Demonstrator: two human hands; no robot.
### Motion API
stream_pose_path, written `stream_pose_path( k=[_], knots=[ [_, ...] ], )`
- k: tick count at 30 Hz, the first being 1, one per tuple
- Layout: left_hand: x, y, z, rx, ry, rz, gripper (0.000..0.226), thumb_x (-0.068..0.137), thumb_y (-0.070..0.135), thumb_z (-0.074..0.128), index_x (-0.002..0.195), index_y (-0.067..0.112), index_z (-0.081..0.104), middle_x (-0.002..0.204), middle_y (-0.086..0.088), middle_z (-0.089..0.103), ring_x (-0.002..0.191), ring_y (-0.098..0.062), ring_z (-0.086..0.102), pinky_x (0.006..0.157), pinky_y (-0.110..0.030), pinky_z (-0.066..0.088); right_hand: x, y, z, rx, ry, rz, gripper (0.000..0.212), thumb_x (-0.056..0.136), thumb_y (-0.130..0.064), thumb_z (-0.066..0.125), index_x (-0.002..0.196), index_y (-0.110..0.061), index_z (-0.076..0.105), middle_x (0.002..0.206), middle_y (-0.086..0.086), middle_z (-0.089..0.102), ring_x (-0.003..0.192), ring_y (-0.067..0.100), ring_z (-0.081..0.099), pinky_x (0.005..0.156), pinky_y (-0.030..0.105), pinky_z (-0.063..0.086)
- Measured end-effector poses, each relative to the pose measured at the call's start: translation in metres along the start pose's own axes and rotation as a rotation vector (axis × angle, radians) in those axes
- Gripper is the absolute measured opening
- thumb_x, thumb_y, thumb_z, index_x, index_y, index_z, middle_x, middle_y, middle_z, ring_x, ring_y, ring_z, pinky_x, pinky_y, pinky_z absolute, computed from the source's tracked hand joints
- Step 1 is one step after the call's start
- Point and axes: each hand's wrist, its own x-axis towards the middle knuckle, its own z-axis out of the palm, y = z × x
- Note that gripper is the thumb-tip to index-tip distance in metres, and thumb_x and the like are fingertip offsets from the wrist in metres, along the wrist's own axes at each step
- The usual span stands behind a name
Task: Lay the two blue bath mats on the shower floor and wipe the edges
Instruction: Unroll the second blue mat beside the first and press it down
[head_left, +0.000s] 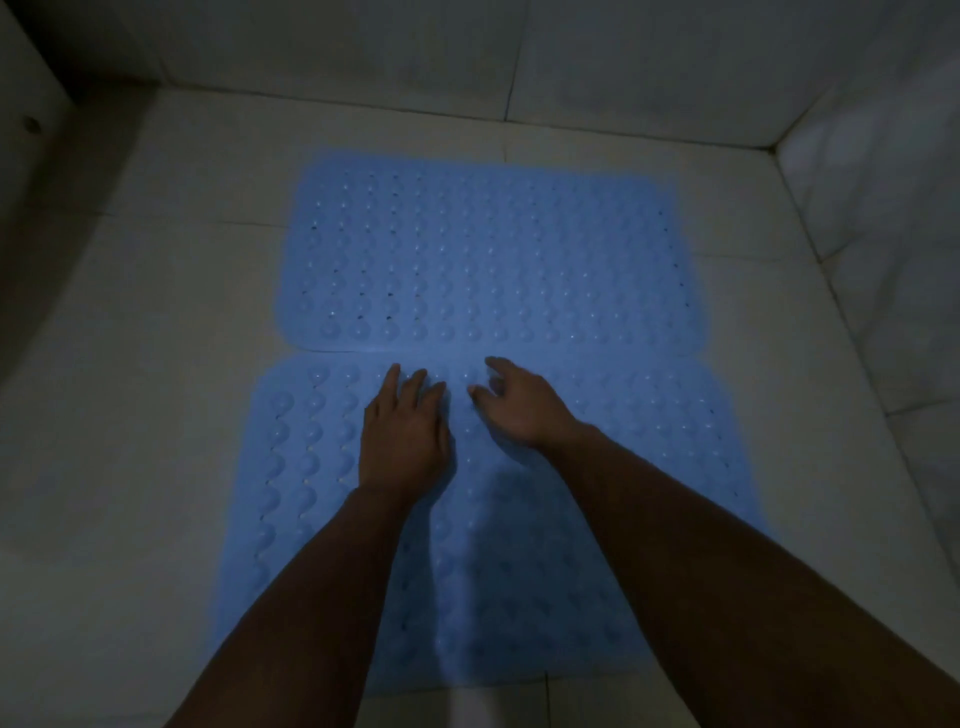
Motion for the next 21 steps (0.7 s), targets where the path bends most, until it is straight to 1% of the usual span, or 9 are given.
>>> stream_pose_path(
  k=[1, 2, 4, 5, 6, 8, 14, 18, 21],
  knots=[
    [-0.002, 0.007, 0.008, -0.007, -0.031, 0.026, 0.059, 0.094, 0.038, 0.033, 0.142, 0.014, 0.056, 0.155, -0.014, 0.046, 0.151, -0.041, 0.028, 0.108, -0.059, 0.042, 0.004, -0.002, -0.012, 0.031, 0.038, -0.023, 0.06, 0.095, -0.049, 0.06, 0.147, -0.022, 0.047, 0.143, 0.006, 0.059, 0.129, 0.022, 0.057, 0.11, 0.032, 0.042],
    [-0.005, 0.013, 0.017, 0.007, -0.07, 0.055, 0.06, 0.097, 0.041, 0.032, 0.147, 0.014, 0.051, 0.161, -0.014, 0.038, 0.153, -0.041, 0.021, 0.112, -0.061, 0.037, 0.006, -0.003, -0.02, 0.043, 0.08, -0.043, 0.052, 0.095, -0.044, 0.061, 0.142, -0.022, 0.053, 0.137, 0.006, 0.063, 0.124, 0.02, 0.06, 0.106, 0.03, 0.044],
    [-0.012, 0.019, 0.037, 0.082, -0.149, 0.094, 0.07, 0.101, 0.056, 0.026, 0.16, 0.018, 0.028, 0.17, -0.012, 0.014, 0.157, -0.038, 0.0, 0.123, -0.062, 0.013, 0.006, -0.001, -0.028, 0.066, 0.171, -0.077, 0.042, 0.096, -0.04, 0.061, 0.135, -0.024, 0.059, 0.127, 0.003, 0.068, 0.116, 0.018, 0.064, 0.1, 0.028, 0.047],
    [-0.015, 0.02, 0.044, 0.131, -0.164, 0.098, 0.078, 0.101, 0.066, 0.022, 0.163, 0.019, 0.016, 0.171, -0.01, 0.004, 0.157, -0.037, -0.008, 0.124, -0.06, 0.002, 0.007, 0.001, -0.029, 0.086, 0.214, -0.094, 0.039, 0.096, -0.04, 0.061, 0.132, -0.026, 0.061, 0.124, 0.001, 0.069, 0.114, 0.016, 0.064, 0.098, 0.028, 0.048],
    [-0.018, 0.021, 0.048, 0.184, -0.159, 0.097, 0.085, 0.098, 0.073, 0.02, 0.164, 0.02, 0.009, 0.171, -0.01, -0.001, 0.156, -0.036, -0.011, 0.124, -0.06, -0.003, 0.009, 0.005, -0.029, 0.101, 0.25, -0.113, 0.036, 0.095, -0.04, 0.06, 0.128, -0.027, 0.062, 0.121, -0.002, 0.07, 0.112, 0.014, 0.065, 0.097, 0.028, 0.049],
    [-0.02, 0.022, 0.05, 0.249, -0.136, 0.097, 0.091, 0.095, 0.078, 0.019, 0.164, 0.019, 0.006, 0.171, -0.01, -0.002, 0.156, -0.036, -0.011, 0.124, -0.061, -0.001, 0.016, 0.013, -0.026, 0.117, 0.293, -0.16, 0.031, 0.095, -0.041, 0.059, 0.123, -0.029, 0.065, 0.115, -0.006, 0.071, 0.109, 0.01, 0.065, 0.097, 0.029, 0.051],
    [-0.021, 0.023, 0.051, 0.233, -0.13, 0.096, 0.087, 0.098, 0.073, 0.024, 0.164, 0.018, 0.007, 0.171, -0.009, -0.002, 0.157, -0.035, -0.01, 0.124, -0.062, 0.004, 0.039, 0.025, -0.011, 0.221, 0.368, -0.257, 0.024, 0.096, -0.03, 0.061, 0.114, -0.018, 0.071, 0.109, -0.003, 0.073, 0.104, 0.009, 0.067, 0.092, 0.027, 0.054],
    [-0.018, 0.022, 0.052, 0.244, -0.142, 0.102, 0.089, 0.098, 0.074, 0.022, 0.163, 0.016, 0.006, 0.171, -0.009, -0.004, 0.157, -0.033, -0.012, 0.124, -0.061, 0.003, 0.046, 0.023, -0.007, 0.244, 0.393, -0.301, 0.022, 0.096, -0.029, 0.06, 0.112, -0.018, 0.071, 0.107, -0.005, 0.073, 0.1, 0.009, 0.068, 0.087, 0.028, 0.056],
    [-0.018, 0.021, 0.051, 0.217, -0.19, 0.087, 0.091, 0.096, 0.075, 0.023, 0.163, 0.016, 0.008, 0.172, -0.007, -0.004, 0.157, -0.031, -0.013, 0.125, -0.059, 0.003, 0.04, 0.02, -0.009, 0.233, 0.384, -0.291, 0.021, 0.096, -0.029, 0.061, 0.111, -0.019, 0.072, 0.106, -0.005, 0.073, 0.101, 0.008, 0.067, 0.089, 0.025, 0.054]
  ],
)
